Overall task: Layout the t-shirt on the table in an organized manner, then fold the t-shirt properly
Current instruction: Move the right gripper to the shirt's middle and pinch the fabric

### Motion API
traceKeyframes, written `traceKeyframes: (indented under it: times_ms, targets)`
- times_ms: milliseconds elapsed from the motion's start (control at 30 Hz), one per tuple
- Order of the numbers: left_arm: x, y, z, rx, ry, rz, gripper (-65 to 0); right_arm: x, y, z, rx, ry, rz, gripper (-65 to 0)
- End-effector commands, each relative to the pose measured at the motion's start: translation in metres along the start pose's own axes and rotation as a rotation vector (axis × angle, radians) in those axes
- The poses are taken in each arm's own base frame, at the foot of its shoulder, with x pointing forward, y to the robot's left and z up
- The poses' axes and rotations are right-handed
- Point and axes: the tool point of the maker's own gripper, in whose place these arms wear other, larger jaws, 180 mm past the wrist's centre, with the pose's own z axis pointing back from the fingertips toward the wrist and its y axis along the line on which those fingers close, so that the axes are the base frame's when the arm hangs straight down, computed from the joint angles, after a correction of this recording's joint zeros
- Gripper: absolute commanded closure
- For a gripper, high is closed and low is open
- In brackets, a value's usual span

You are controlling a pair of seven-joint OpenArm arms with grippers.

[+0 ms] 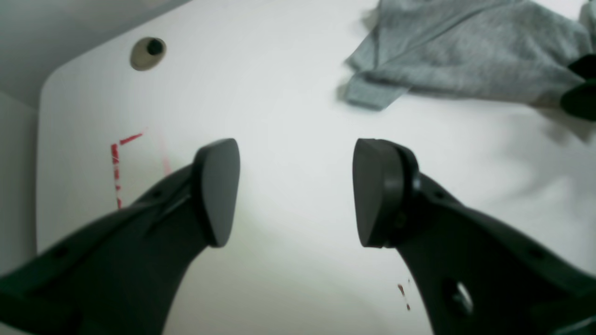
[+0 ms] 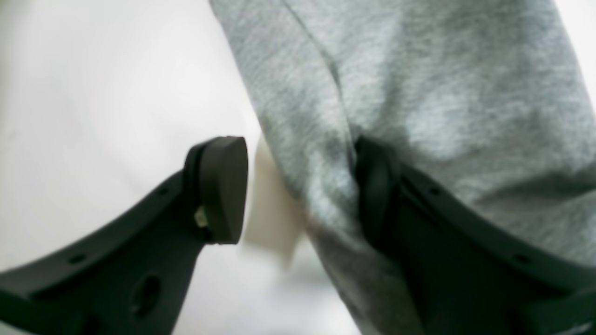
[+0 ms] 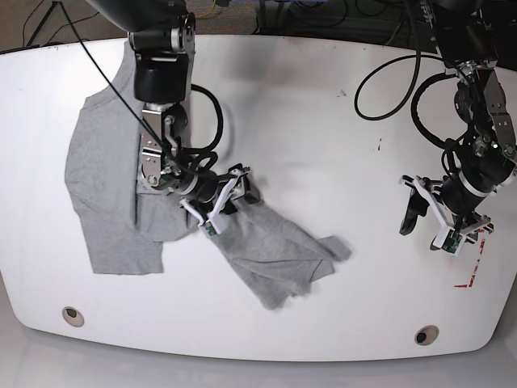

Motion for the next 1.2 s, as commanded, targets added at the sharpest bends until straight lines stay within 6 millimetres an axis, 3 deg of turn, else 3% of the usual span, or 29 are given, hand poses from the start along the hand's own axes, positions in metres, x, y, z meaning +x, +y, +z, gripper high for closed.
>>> traceKeyframes:
  times_ms: [0, 233, 400, 767, 867, 1167]
  targets:
    - [0.01, 0.003, 0.004, 0.006, -0.036, -0.01, -36.0, -0.027, 0.021, -0.002, 0.022, 0.101, 0.046, -34.4]
    - [-0.005, -0.005, 0.004, -0.01, -0.003, 0.002, -36.0, -0.043, 0.077, 0.0, 0.097, 0.113, 0.141, -34.4]
    - [-0.02, -0.014, 0.002, -0.025, 0.024, 0.039, -36.0, -0.041, 0.097, 0.004, 0.121, 0.097, 0.198, -34.4]
    - [-0.063, -0.005, 0.001, 0.021, 0.077, 0.224, -36.1, -0.024, 0.088, 0.008, 0.099, 0.072, 0.232, -34.7]
    - [-0.076, 0.001, 0.001, 0.042, 0.09, 0.285, -36.3, -0.017, 0.078, 0.016, 0.073, 0.058, 0.262, -34.7]
    - [-0.106, -0.001, -0.005, 0.031, 0.155, 0.361, -36.3, 0.015, 0.078, 0.037, 0.033, -0.03, 0.34, -34.9]
